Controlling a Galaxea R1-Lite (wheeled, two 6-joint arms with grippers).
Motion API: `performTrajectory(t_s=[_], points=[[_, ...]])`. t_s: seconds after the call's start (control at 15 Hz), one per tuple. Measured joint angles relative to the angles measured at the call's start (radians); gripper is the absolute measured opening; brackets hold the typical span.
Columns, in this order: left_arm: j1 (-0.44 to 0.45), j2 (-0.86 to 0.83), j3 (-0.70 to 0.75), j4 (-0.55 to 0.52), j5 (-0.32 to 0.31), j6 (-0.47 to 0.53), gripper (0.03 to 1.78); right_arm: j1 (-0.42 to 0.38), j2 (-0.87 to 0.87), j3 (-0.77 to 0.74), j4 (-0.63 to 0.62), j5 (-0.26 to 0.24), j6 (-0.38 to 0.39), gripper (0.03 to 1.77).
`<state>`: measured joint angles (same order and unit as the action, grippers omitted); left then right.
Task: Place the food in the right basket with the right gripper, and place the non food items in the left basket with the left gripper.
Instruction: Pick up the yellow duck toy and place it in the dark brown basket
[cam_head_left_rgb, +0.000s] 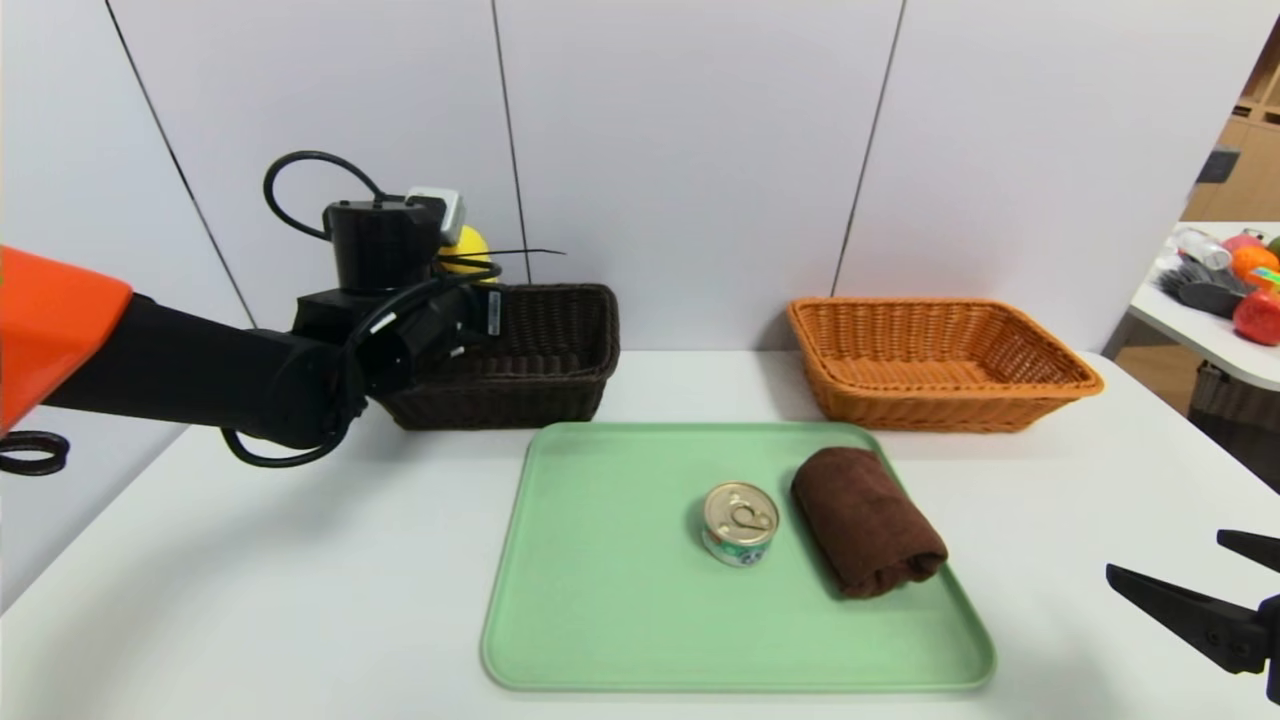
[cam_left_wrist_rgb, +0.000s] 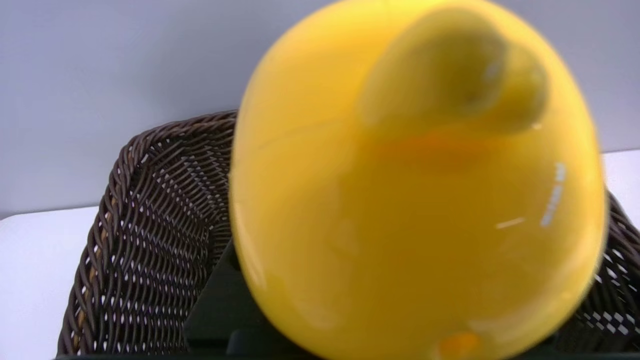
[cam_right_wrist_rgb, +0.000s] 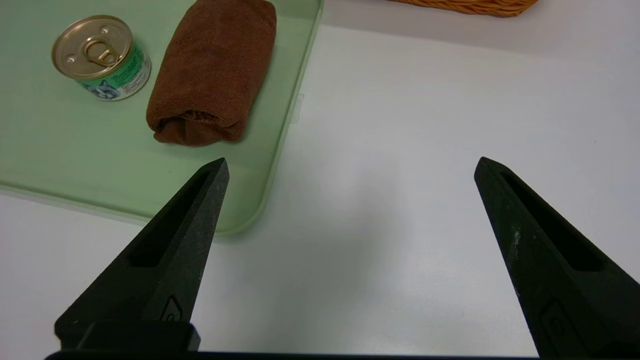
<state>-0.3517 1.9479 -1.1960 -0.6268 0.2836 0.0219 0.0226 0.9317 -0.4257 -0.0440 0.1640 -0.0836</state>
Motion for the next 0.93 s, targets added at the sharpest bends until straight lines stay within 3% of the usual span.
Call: performTrajectory(t_s=[0.73, 0.93], points=[[0.051, 0.163, -0.263, 0.287, -0.021, -0.072, 0.78, 0.0, -0.003, -0.002, 0.003, 0.0, 0.0, 1.7], [0.053, 0.191, -0.286, 0.312, -0.022, -0.072, 0.78, 0.0, -0.002, -0.002, 0.002, 0.0, 0.0, 1.7]])
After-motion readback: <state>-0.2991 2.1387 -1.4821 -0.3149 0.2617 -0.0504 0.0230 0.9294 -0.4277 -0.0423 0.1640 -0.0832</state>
